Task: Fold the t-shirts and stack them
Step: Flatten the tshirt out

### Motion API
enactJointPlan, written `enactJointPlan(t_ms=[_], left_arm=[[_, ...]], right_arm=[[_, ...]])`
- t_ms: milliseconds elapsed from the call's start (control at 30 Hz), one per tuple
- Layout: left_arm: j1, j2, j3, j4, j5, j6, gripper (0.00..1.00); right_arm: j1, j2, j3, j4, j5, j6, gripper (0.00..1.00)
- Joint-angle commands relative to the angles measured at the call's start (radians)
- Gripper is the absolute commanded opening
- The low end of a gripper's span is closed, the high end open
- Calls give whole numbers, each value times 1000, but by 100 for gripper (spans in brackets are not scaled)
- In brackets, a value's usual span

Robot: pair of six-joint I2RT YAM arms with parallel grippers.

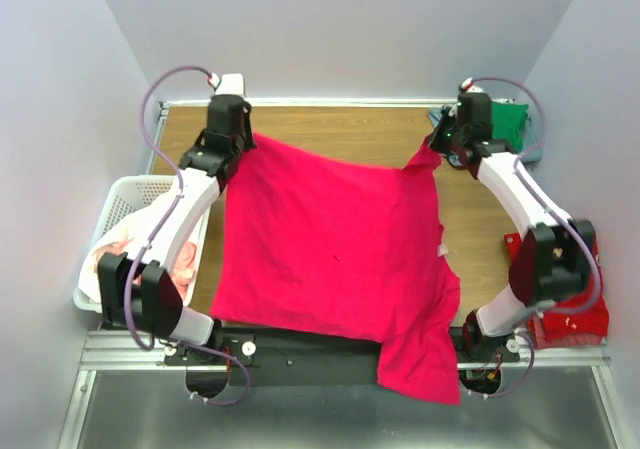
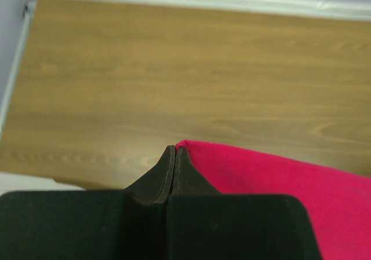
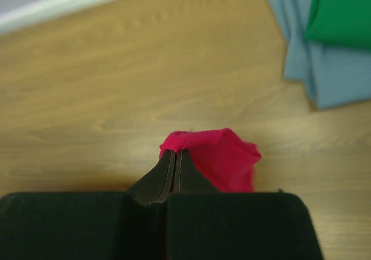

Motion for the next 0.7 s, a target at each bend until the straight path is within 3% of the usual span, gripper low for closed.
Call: enactJointPlan(t_ms=[0, 233, 467, 500, 533, 567, 667], left_arm=[[-4, 48, -123, 167, -188, -107, 0], [-2, 341, 53, 142, -336, -119, 0], [7, 485, 211, 123, -350, -96, 0], [8, 496, 234, 119, -348, -98, 0], [10, 510, 241, 111, -348, -106, 0], [11, 513, 250, 111, -348, -107, 0], [19, 521, 259, 111, -364, -109, 0]], right_arm=[[-7, 149, -11, 163, -98, 71, 1], [-8, 444, 214, 176, -98, 37, 1], [-7, 677, 455, 164, -187, 32, 1], [-7, 697, 483, 162, -199, 32, 5], [-7, 738, 501, 162, -210, 31, 16], [-7, 751, 536, 162, -228, 28, 41], [-7, 788, 581, 167, -227, 19, 60]])
